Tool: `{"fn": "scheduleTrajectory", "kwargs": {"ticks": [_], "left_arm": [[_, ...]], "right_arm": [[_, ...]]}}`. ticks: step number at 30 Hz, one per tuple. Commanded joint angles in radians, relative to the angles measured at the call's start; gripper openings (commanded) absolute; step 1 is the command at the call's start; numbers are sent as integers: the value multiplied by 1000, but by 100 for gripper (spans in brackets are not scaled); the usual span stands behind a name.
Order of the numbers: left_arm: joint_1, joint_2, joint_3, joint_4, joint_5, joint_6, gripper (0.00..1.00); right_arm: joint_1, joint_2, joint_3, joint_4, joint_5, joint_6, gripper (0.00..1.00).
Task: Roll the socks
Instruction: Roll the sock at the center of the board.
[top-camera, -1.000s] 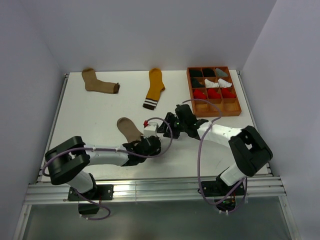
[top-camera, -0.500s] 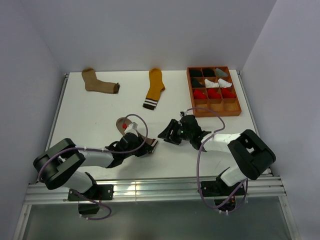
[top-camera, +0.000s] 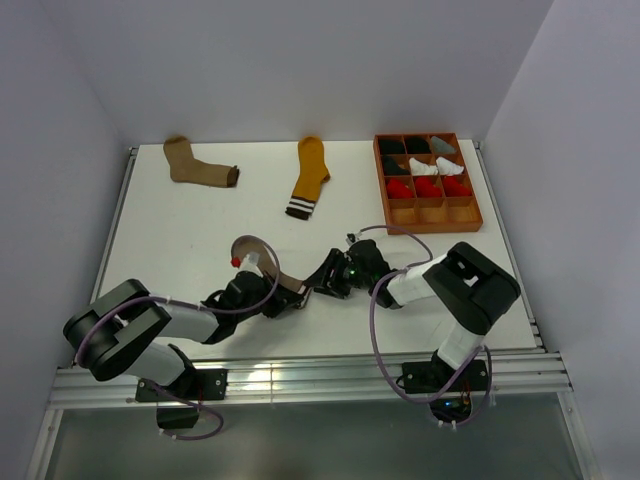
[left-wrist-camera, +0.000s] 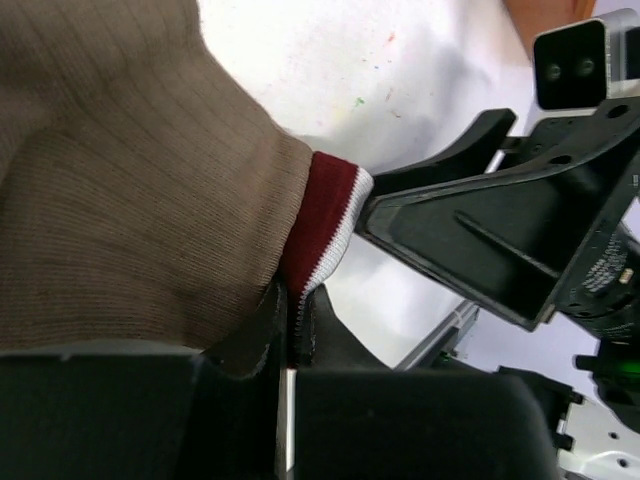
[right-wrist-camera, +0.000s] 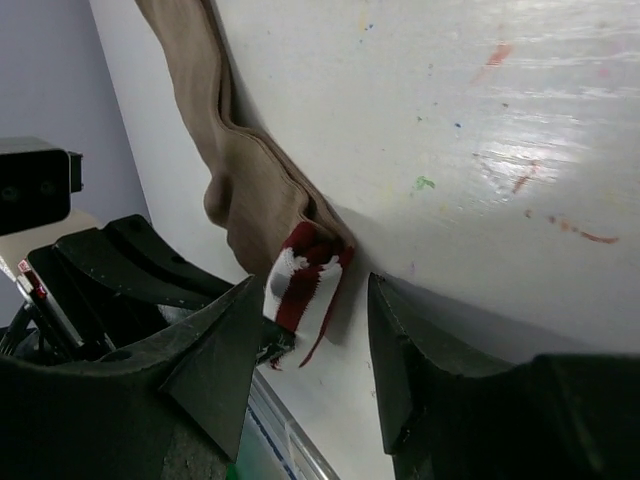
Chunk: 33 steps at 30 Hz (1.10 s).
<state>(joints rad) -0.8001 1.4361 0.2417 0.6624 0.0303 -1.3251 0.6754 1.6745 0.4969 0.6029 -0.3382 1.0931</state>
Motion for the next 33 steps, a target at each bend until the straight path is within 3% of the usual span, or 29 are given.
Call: {"fn": "scheduleTrajectory", "kwargs": {"ticks": [1,7,12,16,17,20,24,27,30,33], "left_arm": [[9,15,-5,95,36,-39,0],[21,72,-30,157,66,-83,0],[33,90,-53,192,77,-109,0],[38,87,-33,135,80,-95,0],[39,80,-24,112,79,-85,1],[38,43,11,4,48,-31,13],[33,-25,62,-144,-7,69,44],[3,-81,122,-279,-90,156,57],[-79,-123,206,-424,-253,259,66],[-187,-126,298,-543,-396,354,68]], "right_arm": [[24,33,9,81,-7,16,53],[30,76,12,112,-7,27,49],[30,103,5,136,-7,34,36],[30,93,35,51,7,10,14],[30,73,48,8,28,-13,4],[32,27,103,-168,68,-62,0],[44,-1,248,-496,157,-137,0],[59,13,346,-671,192,-171,0],[70,40,429,-806,215,-183,0],[76,71,495,-899,228,-194,0]]}}
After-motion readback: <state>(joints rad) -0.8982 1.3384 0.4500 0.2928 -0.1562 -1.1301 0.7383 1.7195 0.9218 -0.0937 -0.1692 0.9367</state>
